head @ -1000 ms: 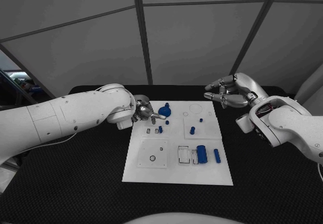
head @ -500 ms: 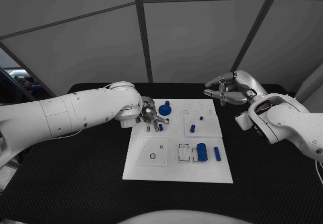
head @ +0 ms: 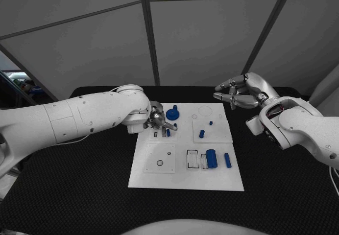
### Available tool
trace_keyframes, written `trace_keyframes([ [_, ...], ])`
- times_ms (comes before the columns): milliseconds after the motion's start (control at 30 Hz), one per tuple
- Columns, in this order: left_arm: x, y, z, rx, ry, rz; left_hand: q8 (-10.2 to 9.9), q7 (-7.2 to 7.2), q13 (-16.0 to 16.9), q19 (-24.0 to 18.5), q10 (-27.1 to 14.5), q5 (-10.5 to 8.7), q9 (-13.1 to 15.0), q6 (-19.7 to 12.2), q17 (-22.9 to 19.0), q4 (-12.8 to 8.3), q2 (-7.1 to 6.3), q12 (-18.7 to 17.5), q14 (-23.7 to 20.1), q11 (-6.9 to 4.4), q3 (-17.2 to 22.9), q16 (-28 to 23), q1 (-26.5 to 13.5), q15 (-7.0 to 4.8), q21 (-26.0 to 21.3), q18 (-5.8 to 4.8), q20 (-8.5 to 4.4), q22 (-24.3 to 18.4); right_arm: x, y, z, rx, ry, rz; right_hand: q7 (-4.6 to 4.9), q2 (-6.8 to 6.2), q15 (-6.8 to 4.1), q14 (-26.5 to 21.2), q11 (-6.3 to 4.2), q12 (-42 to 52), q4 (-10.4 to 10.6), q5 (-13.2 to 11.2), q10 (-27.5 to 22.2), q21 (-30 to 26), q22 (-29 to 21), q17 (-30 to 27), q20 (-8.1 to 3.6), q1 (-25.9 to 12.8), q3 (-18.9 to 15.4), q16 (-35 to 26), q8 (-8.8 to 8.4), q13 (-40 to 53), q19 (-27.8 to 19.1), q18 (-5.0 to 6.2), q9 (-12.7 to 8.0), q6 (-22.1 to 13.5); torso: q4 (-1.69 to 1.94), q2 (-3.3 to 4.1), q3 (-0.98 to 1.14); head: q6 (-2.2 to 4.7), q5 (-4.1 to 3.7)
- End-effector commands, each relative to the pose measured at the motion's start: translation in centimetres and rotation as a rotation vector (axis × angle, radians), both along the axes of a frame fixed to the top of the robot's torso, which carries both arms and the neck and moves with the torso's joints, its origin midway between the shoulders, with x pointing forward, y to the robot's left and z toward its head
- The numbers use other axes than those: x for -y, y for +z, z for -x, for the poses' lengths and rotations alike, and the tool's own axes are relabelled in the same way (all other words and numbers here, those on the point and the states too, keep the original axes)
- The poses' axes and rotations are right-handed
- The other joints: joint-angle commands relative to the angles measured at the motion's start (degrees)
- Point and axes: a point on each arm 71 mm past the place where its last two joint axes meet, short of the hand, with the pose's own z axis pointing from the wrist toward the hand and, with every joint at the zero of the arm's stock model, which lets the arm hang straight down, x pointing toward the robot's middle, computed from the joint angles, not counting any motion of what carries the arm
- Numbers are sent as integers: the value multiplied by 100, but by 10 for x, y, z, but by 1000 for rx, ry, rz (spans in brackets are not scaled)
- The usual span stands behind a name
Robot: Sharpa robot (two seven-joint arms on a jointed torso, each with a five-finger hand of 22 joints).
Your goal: Assemble the parts on the task board
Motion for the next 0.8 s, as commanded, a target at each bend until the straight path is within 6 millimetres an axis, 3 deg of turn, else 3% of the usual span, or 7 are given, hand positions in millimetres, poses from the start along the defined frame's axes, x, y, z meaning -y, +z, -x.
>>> trace_keyframes([
  [33, 0, 1, -1, -3, -3, -16, 36, -5, -17, -37, -49, 31, 55, -47, -8, -6, -25, -18, 58, -1, 43, 23, 104, -23, 23, 36, -18, 2, 0, 1, -1, 1, -9, -5, 7, -5, -23, 110, -16, -31, 16, 31, -39, -20, -5, -5, 6, -20, -26, -28, 26, -10, -51, 71, 8, -50, -1, -2, 5, -12, -5],
  [200, 1, 0, -1, -5, -4, -18, 86, -10, -58, -41, -60, 34, 183, -93, -14, -37, -4, -39, 57, -5, 144, 28, 242, -25, 20, 36, -19, 12, 2, 1, -1, -3, -17, 2, 6, -1, -26, 105, -20, -25, 27, 177, -28, -67, -44, -30, 5, 30, -18, -56, 95, -15, -47, 75, 29, -83, -2, 1, 1, -25, -1],
  [800, 4, 1, -1, -3, -13, -13, 165, -19, -174, -70, -90, 37, 493, -215, -37, -232, 58, -100, 51, -15, 642, 37, 690, -32, -12, 44, -26, 6, 2, -1, -3, -14, -26, 13, 5, 5, -30, 104, -24, -32, 34, 342, -25, -126, -104, -52, 0, 101, 21, -84, 177, -39, -43, 82, 52, -130, 6, -5, 0, -54, -9],
])
